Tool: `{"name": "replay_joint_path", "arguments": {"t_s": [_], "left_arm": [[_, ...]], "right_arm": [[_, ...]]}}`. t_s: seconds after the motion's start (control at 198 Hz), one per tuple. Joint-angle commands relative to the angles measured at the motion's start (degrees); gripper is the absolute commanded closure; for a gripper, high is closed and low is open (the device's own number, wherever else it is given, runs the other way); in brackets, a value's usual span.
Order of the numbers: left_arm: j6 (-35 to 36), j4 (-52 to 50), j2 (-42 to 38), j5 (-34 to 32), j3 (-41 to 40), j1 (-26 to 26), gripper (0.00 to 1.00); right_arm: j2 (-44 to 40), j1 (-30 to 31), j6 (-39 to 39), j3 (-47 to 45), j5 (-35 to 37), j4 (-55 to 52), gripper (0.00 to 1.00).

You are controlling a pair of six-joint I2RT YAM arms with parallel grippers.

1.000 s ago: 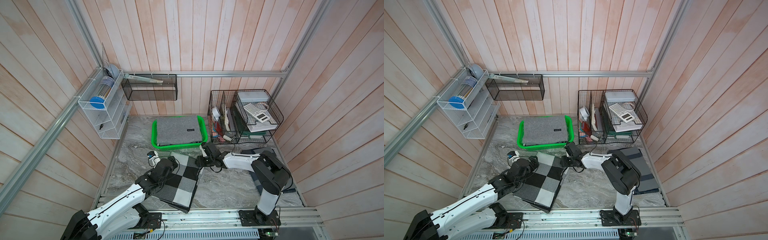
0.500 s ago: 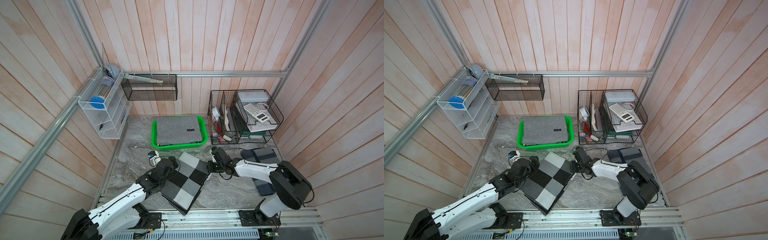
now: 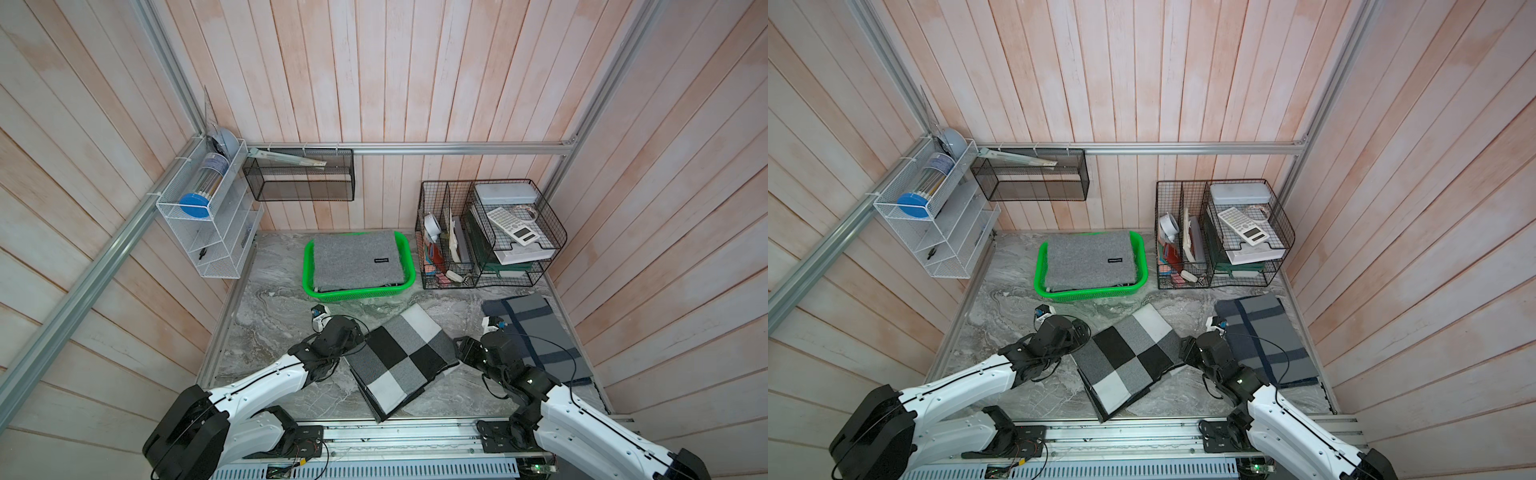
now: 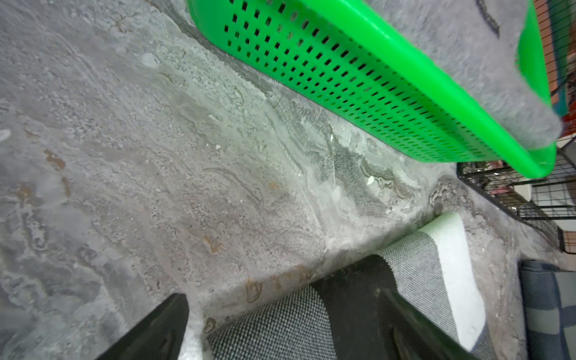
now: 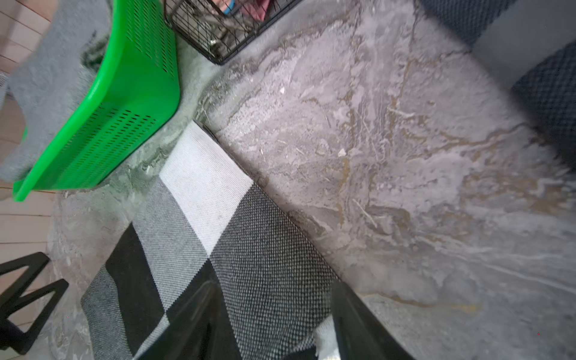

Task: Put the folded scarf in the basket
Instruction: Adjust the scarf at the center of the board.

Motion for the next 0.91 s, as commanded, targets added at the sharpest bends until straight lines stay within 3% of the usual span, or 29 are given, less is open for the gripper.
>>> {"name": "replay_joint_path", "arguments": {"t_s": [0.0,0.111,0.374,0.526,0.653,0.779,0.906], "left_arm": [[0.3,-4.7,-1.3,2.5,1.2,0.3,0.01],[-1.1,-6.8,-4.4,5.5,-1.0,0.3,0.06],[-6.4,-3.6,-8.1,11.1,-7.9,0.3,0.31],[-7.1,-1.5,-5.0,12.6,-8.4,0.2,0.34],[-7.1,2.4,-1.3,13.9,-8.5,0.2,0.43],[-6.3,5.2,3.8,14.1,-7.1,0.2,0.58],[-4.1,7.0,8.3,12.1,-4.5,0.9,0.6]], "right_arm": [[0.2,-0.7,-1.9,1.1,2.4,-0.3,0.35],[5.3,-1.1,-5.1,3.4,0.1,2.5,0.35],[20.2,-1.1,-9.8,9.5,-5.5,8.4,0.37],[25.3,-1.1,-10.8,12.1,-7.5,8.1,0.38],[27.6,-1.1,-11.7,13.0,-9.3,7.5,0.38],[28.1,-1.1,-11.6,12.9,-9.6,6.6,0.39],[27.1,-1.1,-11.4,12.2,-9.2,5.5,0.39]]}}
